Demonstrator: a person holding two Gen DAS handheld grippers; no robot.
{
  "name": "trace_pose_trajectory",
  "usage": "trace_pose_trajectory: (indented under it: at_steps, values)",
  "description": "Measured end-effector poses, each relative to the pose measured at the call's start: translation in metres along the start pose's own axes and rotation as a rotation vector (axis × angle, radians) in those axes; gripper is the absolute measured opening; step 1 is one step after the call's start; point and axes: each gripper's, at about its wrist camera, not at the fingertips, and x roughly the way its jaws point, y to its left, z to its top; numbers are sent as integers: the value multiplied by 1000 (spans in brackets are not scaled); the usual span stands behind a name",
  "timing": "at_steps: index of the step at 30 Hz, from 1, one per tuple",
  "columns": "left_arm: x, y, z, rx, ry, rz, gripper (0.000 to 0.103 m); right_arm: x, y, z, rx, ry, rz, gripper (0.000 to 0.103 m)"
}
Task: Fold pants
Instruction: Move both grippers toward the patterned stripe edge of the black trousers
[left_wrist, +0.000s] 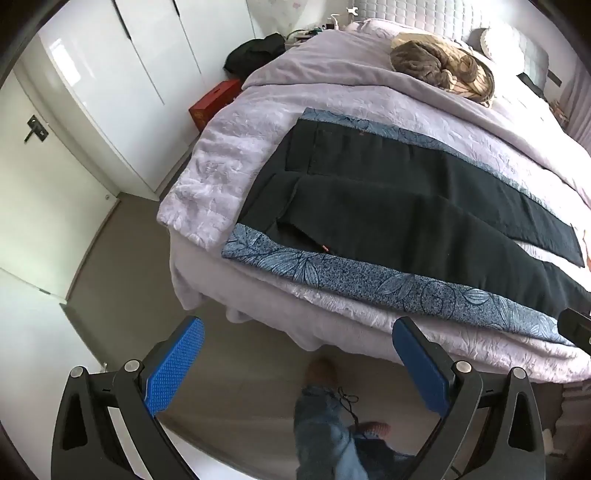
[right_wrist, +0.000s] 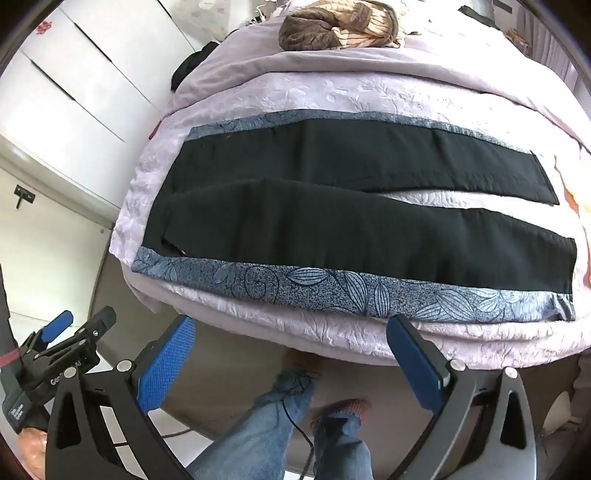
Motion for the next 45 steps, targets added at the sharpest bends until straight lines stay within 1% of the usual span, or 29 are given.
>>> trace_pose_trajectory:
  at_steps: [3, 4, 5, 7, 9, 10, 11, 12, 14, 17, 18, 19, 20, 24, 28, 32, 42, 45]
  values:
    - [5, 3, 13, 29, -12, 2, 102, 1, -1, 4, 11, -21, -15, 103]
    - [-2, 2, 20, 34, -17, 12, 102, 2, 0, 7, 15, -26, -20, 103]
    - [-2, -1, 25, 35, -18, 19, 102, 4, 1, 9, 22, -32, -23, 103]
    - [0, 3, 38, 62, -28, 18, 102, 8, 3, 15, 40, -40, -23, 103]
    - [15, 6, 46, 73, -2, -28, 102, 14, 5, 19, 63, -41, -23, 103]
    - [21, 8, 51, 79, 8, -37, 102, 18, 7, 22, 74, -40, -23, 103]
    - [33, 12, 55, 89, 44, -66, 102, 21, 8, 24, 82, -39, -26, 103]
    - [41, 15, 64, 104, 48, -66, 102, 25, 10, 26, 93, -39, -33, 103]
    - [41, 17, 75, 133, 40, -33, 102, 31, 13, 30, 108, -38, -46, 103]
    - [59, 21, 85, 158, 71, -54, 102, 41, 16, 34, 132, -36, -70, 103]
    - [66, 23, 87, 158, 85, -74, 102, 43, 16, 35, 144, -30, -77, 103]
    - [68, 24, 87, 150, 70, -100, 102, 45, 17, 37, 154, -25, -80, 103]
    - [72, 26, 89, 150, 72, -109, 102, 47, 17, 38, 166, -23, -84, 103]
    - [80, 29, 97, 186, 79, -55, 102, 53, 20, 42, 179, -13, -112, 103]
    - [87, 28, 98, 195, 68, -71, 102, 57, 22, 43, 199, -7, -131, 103]
    - [93, 28, 98, 224, 76, -53, 102, 63, 22, 42, 212, 4, -142, 103]
    - [112, 24, 97, 280, 105, -49, 102, 76, 22, 42, 257, 28, -164, 103]
    - [117, 21, 96, 291, 114, -49, 102, 79, 22, 40, 262, 35, -159, 103]
